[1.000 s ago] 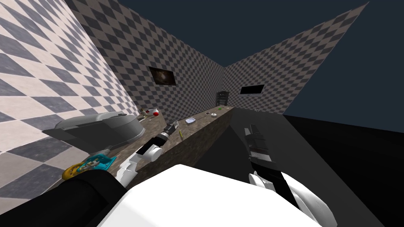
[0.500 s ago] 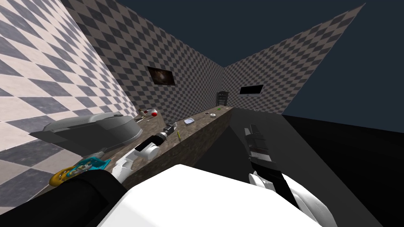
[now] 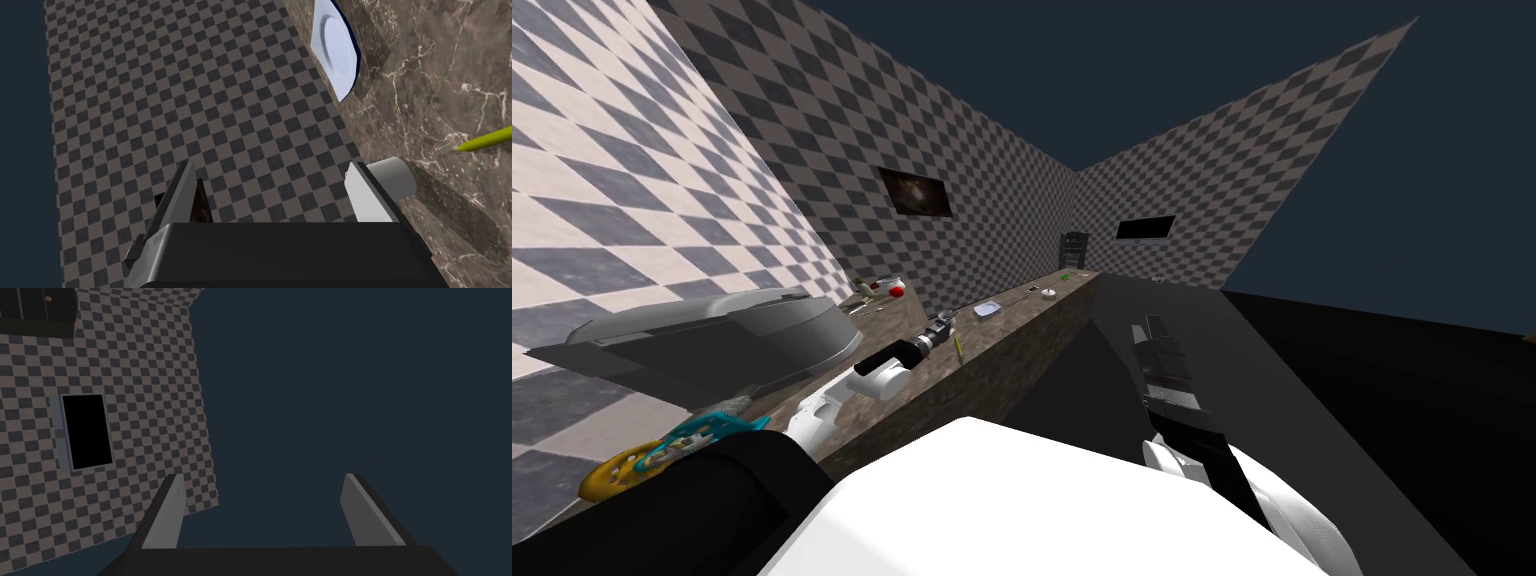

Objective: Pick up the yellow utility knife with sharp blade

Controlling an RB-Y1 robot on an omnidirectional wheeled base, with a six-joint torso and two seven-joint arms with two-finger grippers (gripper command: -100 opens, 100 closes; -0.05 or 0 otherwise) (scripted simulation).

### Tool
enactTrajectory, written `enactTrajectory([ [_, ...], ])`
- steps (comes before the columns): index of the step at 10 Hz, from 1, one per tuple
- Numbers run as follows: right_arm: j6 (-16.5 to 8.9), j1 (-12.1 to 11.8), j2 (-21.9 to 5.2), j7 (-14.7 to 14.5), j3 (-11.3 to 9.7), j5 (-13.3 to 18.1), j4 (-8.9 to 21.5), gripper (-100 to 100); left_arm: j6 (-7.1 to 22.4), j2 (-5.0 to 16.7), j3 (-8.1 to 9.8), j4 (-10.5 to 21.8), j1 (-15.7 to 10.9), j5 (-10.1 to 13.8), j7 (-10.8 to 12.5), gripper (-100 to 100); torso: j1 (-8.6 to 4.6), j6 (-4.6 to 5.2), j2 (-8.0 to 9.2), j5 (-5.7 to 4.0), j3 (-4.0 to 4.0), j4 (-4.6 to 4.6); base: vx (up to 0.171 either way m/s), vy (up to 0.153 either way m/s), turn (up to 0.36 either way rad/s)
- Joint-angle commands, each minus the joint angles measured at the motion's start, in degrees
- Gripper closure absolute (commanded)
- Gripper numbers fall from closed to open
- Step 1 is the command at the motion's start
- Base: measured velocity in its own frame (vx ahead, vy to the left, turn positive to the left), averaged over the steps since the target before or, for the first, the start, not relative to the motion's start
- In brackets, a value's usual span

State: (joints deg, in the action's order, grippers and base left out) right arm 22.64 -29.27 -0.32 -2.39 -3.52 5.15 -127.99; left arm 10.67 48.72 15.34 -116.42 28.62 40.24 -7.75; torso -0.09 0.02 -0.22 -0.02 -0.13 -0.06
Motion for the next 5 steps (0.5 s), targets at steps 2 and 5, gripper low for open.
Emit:
enactTrajectory([
  [2,0.0,0.0,0.0,0.0,0.0,0.0,0.0,0,4.13,3.46,0.42,1.43,1.04,2.36,-1.94,-100,0.02,-0.02,0.04,0.0,0.02,0.01,0.045,-0.025,-0.038],
  [5,0.0,0.0,0.0,0.0,0.0,0.0,0.0,0,8.22,5.5,0.42,2.48,1.63,3.68,-3.3,-100,0.02,0.0,0.0,0.0,0.0,0.0,0.051,-0.021,-0.036],
])
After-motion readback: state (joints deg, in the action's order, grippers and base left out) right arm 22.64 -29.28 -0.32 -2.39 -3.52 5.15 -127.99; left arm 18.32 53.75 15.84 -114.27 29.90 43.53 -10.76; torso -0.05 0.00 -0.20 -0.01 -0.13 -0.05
